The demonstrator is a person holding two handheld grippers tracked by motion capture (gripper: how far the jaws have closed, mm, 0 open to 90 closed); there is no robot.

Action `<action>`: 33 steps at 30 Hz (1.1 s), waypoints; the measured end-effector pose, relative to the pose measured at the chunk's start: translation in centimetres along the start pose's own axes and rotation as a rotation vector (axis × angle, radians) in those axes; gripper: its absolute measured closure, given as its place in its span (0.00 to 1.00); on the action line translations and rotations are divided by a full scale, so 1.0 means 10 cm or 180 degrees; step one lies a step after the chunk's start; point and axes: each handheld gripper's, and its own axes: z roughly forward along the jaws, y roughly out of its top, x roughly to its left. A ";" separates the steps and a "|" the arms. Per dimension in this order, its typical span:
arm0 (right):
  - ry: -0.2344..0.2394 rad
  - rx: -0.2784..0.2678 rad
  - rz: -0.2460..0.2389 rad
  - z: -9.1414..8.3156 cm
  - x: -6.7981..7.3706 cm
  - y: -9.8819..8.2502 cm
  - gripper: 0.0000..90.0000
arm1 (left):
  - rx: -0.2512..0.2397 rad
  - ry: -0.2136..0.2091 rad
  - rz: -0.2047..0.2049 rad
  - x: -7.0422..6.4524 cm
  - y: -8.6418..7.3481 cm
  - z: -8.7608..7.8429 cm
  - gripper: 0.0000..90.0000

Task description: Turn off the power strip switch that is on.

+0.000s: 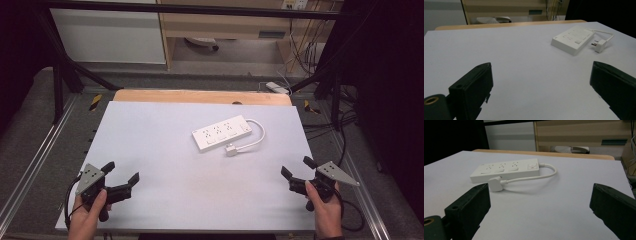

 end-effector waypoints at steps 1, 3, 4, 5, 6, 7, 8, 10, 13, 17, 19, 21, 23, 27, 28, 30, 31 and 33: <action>0.0002 0.0009 0.0005 0.00 0.00 0.00 0.03 | 0.0005 -0.0001 0.0003 0.00 0.00 0.00 0.05; -0.0005 0.0020 0.0019 0.00 0.01 0.00 0.03 | 0.0015 -0.0006 0.0012 0.00 0.00 0.00 0.05; -0.0007 0.0027 0.0023 0.00 0.00 0.00 0.03 | 0.0024 -0.0011 0.0015 0.00 0.00 0.00 0.05; -0.0008 0.0023 0.0028 0.00 0.00 0.00 0.03 | 0.0024 -0.0011 0.0015 0.00 0.00 0.00 0.05; -0.0007 0.0022 0.0034 0.00 0.00 0.01 0.03 | 0.0022 -0.0014 0.0013 -0.01 0.00 0.01 0.05; -0.0021 0.0026 0.0033 0.00 0.00 0.01 0.03 | 0.0024 -0.0013 0.0016 -0.01 0.00 0.01 0.05; -0.0065 0.0036 0.0019 -0.01 0.01 0.01 0.03 | 0.0029 -0.0012 0.0017 -0.01 0.00 0.01 0.05; -0.0085 0.0034 0.0022 -0.02 0.02 0.02 0.03 | 0.0030 -0.0010 0.0021 -0.01 0.00 0.01 0.05; -0.0037 0.0020 0.0028 -0.04 0.03 0.03 0.02 | 0.0005 -0.0004 0.0022 -0.01 0.00 0.00 0.05; -0.0001 0.0004 0.0010 -0.05 0.06 0.04 0.02 | -0.0008 0.0007 0.0019 -0.01 0.00 0.00 0.05; 0.0012 0.0005 0.0002 -0.05 0.07 0.05 0.02 | -0.0001 0.0011 0.0023 -0.01 0.00 -0.01 0.05; 0.0022 0.0003 -0.0008 -0.05 0.08 0.05 0.02 | -0.0015 0.0020 0.0021 -0.01 0.00 -0.01 0.05; 0.0003 -0.0001 -0.0031 -0.05 0.09 0.06 0.02 | -0.0021 0.0028 0.0041 -0.01 0.01 -0.02 0.05; -0.0009 -0.0017 -0.0029 -0.06 0.11 0.08 0.02 | -0.0021 0.0038 0.0058 -0.01 0.00 -0.01 0.05; -0.0010 -0.0016 -0.0013 -0.06 0.11 0.09 0.02 | -0.0014 0.0039 0.0052 -0.01 0.00 -0.01 0.05; -0.0008 -0.0020 -0.0006 -0.06 0.12 0.12 0.02 | -0.0012 0.0038 0.0044 0.00 0.00 -0.02 0.05; -0.0016 -0.0032 -0.0002 -0.06 0.11 0.13 0.02 | -0.0006 0.0039 0.0043 0.00 0.00 -0.01 0.05; -0.0012 -0.0034 0.0013 -0.06 0.10 0.16 0.02 | -0.0002 0.0047 0.0036 0.00 0.00 -0.01 0.05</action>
